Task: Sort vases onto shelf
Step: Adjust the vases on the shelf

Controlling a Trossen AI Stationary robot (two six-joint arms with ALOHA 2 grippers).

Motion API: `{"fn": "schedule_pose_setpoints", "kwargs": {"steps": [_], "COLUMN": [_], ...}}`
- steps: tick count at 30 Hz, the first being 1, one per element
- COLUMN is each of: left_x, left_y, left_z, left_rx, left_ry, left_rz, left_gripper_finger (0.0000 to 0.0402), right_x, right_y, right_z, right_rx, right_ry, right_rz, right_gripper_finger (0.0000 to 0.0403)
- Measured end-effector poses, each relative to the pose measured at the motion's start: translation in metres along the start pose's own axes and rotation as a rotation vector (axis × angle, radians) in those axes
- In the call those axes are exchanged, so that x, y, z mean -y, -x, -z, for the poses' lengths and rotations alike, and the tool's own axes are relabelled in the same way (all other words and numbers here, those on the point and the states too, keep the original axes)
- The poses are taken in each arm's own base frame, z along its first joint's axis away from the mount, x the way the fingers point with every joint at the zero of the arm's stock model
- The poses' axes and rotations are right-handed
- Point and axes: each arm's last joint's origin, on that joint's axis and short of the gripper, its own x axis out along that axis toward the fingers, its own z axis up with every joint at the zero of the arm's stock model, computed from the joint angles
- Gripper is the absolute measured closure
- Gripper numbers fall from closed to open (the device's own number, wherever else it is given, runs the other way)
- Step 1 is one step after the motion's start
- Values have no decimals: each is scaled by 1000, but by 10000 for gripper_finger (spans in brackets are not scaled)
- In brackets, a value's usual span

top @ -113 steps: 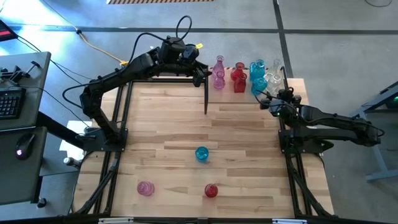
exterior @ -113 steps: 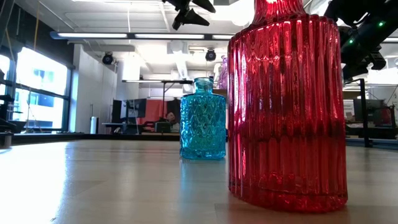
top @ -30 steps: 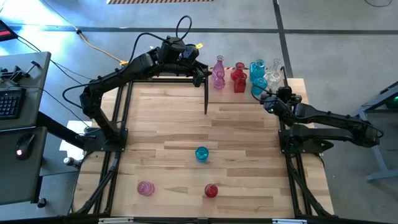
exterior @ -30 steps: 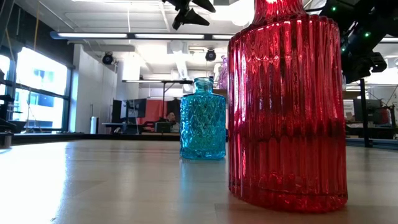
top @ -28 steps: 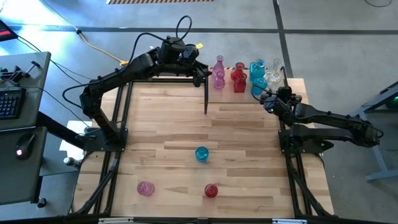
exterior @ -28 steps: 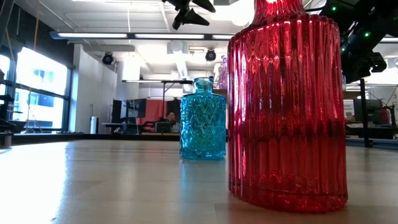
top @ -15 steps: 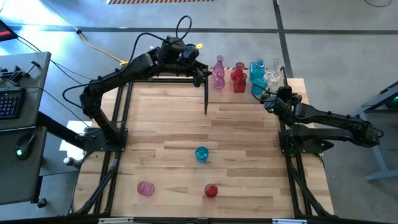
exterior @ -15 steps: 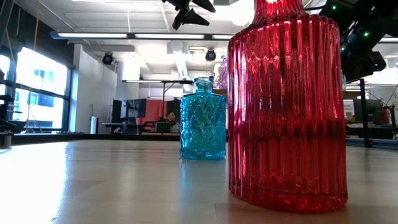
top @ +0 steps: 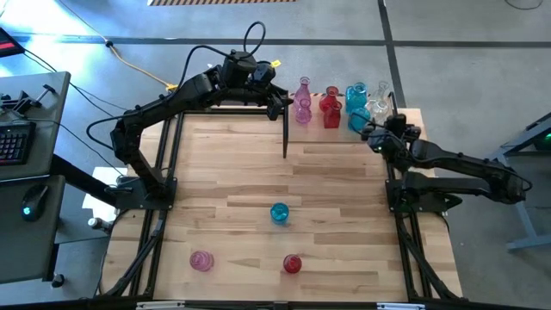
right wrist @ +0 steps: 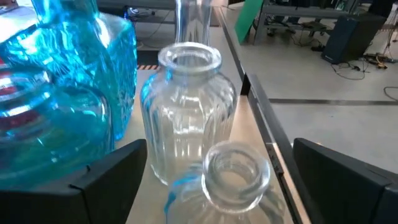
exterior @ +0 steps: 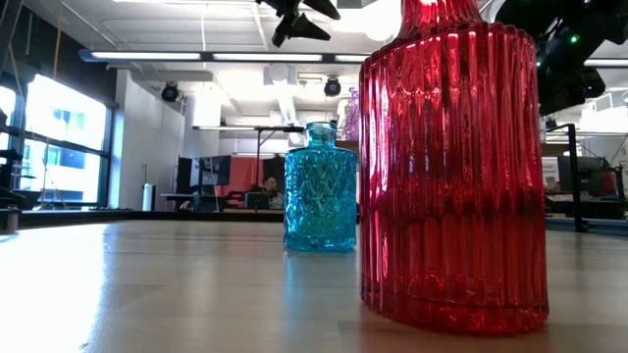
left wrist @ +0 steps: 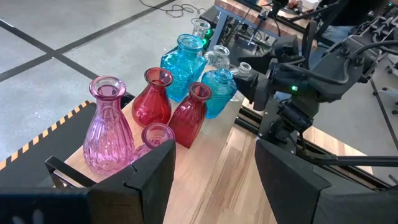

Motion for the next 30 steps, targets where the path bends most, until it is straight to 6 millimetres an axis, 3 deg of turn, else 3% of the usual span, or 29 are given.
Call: {"fn": "schedule_pose_setpoints", "kwargs": {"steps": [16,30], "left_x": [0,0], "left_y": [0,0], "left_z": [0,0], "left_rx": [0,0], "left_ry": [0,0], "left_rz": [0,0], "left_gripper_finger": [190,190], "right_x": [7,16], "right_y": [15,43], "right_z": [-35,-99], "right_rx": [44,65], "right_ry": [6,50], "right_rz": [-57,-257], "right_gripper_finger": [16,16]}}
